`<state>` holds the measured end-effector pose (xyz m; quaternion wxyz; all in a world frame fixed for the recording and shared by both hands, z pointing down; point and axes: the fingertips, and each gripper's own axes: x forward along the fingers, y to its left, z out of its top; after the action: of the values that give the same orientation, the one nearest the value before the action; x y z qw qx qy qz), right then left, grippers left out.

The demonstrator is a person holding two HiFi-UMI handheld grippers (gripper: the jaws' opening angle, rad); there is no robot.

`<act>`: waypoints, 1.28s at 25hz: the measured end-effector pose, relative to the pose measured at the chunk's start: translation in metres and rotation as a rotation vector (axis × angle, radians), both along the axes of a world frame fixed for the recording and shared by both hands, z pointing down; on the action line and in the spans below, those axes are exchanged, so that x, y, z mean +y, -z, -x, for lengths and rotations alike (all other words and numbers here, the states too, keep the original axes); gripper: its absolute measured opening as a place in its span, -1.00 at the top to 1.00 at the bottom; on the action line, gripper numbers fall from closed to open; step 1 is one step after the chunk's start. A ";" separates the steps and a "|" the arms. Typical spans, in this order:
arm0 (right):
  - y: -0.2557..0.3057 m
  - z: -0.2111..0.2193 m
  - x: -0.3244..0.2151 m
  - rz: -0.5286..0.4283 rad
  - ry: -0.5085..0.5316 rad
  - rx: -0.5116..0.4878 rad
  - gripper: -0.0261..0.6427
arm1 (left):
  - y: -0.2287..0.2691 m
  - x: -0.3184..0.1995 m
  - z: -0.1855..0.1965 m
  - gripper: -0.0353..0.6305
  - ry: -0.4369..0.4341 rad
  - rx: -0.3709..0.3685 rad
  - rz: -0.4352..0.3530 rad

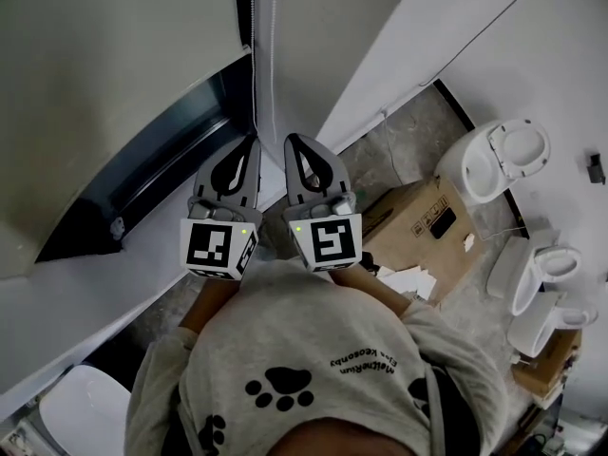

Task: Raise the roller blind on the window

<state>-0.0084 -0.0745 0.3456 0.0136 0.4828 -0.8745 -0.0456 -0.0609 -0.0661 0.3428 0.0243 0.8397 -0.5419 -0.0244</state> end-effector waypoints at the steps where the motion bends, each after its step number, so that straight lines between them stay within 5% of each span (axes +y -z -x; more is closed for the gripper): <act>1: -0.001 0.002 -0.006 0.004 -0.012 0.002 0.89 | 0.000 -0.008 0.001 0.87 -0.017 -0.002 0.003; 16: -0.011 -0.001 -0.071 0.010 -0.206 0.000 0.89 | -0.009 -0.104 -0.015 0.84 -0.283 -0.047 0.003; 18: -0.012 -0.003 -0.073 0.005 -0.217 -0.006 0.89 | -0.012 -0.114 -0.019 0.45 -0.313 -0.057 0.008; 26: -0.013 0.000 -0.082 0.000 -0.229 -0.011 0.89 | -0.012 -0.155 -0.020 0.45 -0.344 -0.053 0.012; 32: -0.010 0.001 -0.085 0.008 -0.198 -0.003 0.89 | -0.010 -0.167 -0.021 0.81 -0.369 -0.022 0.024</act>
<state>-0.0090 -0.1594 0.3555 0.0188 0.5668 -0.8227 -0.0396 -0.0399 -0.2330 0.3530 0.0324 0.9248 -0.3791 -0.0040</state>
